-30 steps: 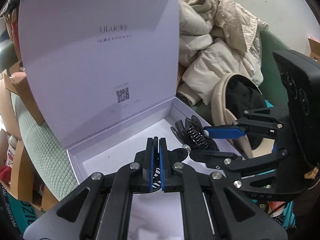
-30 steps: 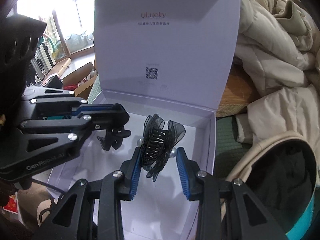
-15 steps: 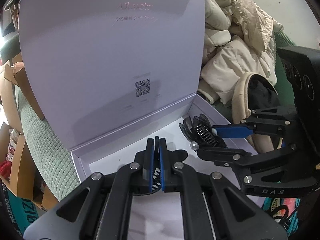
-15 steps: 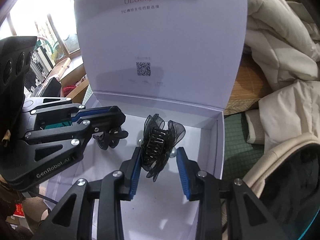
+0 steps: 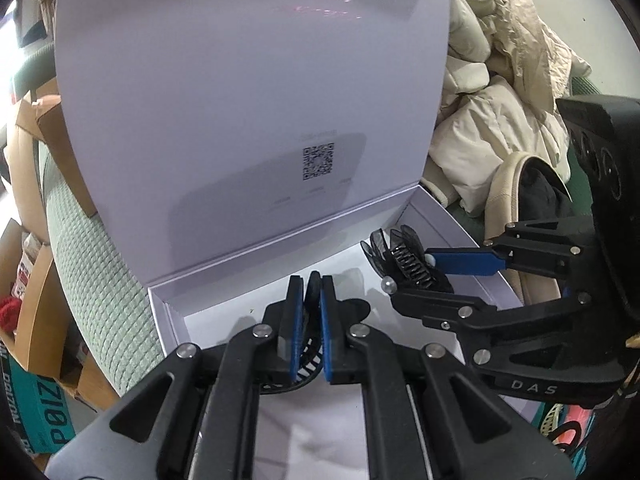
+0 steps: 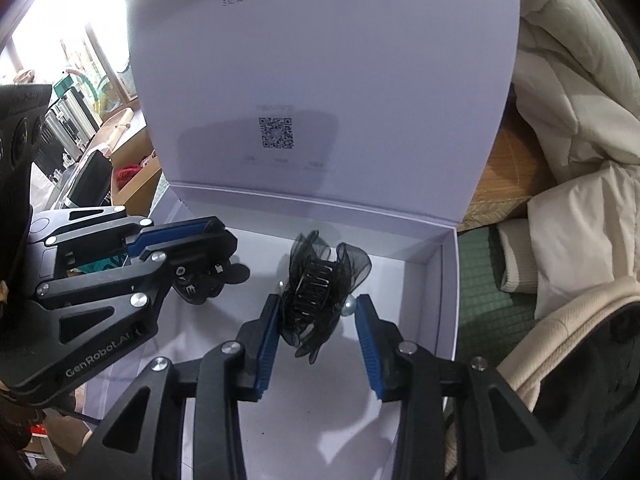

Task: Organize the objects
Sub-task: 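Lower the claw clip into the box and open the right gripper, then withdraw the right gripper from the box back toward the pile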

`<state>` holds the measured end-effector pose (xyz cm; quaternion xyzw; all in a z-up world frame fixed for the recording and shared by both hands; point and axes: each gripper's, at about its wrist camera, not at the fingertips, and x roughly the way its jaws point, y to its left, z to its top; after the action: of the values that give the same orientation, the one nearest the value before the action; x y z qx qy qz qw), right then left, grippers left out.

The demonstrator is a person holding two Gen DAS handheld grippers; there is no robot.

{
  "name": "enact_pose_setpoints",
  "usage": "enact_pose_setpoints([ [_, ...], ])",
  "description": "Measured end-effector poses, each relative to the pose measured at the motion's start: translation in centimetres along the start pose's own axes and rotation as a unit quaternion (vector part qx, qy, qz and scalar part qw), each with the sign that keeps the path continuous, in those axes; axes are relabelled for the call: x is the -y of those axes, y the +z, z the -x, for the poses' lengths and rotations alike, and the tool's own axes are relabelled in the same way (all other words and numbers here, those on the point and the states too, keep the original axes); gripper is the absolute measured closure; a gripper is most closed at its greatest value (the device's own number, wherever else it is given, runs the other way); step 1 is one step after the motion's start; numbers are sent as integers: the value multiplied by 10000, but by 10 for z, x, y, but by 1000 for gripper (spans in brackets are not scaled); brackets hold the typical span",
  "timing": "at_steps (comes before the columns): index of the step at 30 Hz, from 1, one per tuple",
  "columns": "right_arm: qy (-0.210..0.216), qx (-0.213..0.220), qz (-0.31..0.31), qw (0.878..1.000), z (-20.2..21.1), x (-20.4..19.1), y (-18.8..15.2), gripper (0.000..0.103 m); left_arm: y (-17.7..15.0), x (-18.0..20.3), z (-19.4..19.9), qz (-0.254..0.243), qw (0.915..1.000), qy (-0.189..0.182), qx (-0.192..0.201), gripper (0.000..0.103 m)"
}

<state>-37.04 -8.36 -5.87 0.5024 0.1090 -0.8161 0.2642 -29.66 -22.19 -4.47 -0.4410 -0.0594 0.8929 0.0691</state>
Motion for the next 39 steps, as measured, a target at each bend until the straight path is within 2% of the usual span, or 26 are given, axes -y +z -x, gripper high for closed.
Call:
enact_pose_setpoints([
  [2,-26,-4,-32,10000,0,1,0,48,1,-2,0,50,10000,15,-54,91],
  [4,-37,11,-52,10000,4,1,-1,42,1,-3,1,102,9999,28,-108,86],
  [5,-47,25,-67,10000,6,1,-2,42,1,-3,3,139,9998,33,-106,84],
  [9,-148,90,-102,9998,20,2,-4,42,4,-3,13,217,9993,269,-114,64],
  [11,-231,154,-62,9996,31,0,-6,42,5,1,25,189,9993,331,48,59],
  [13,-263,193,-33,9995,38,-8,-7,42,8,4,38,143,9988,433,204,49],
  [15,-274,265,-29,9993,49,-11,-9,42,7,5,49,113,9982,497,314,46],
  [22,-426,511,28,9978,90,-21,-15,41,5,12,89,100,9969,564,536,42],
  [28,-594,838,161,9946,126,-41,-18,26,4,18,123,226,9949,639,749,41],
  [31,-616,986,194,9930,144,-46,-22,25,3,20,140,280,9948,567,800,41],
  [39,-742,1291,253,9885,187,-62,-37,23,-3,39,182,58,9924,754,972,41],
])
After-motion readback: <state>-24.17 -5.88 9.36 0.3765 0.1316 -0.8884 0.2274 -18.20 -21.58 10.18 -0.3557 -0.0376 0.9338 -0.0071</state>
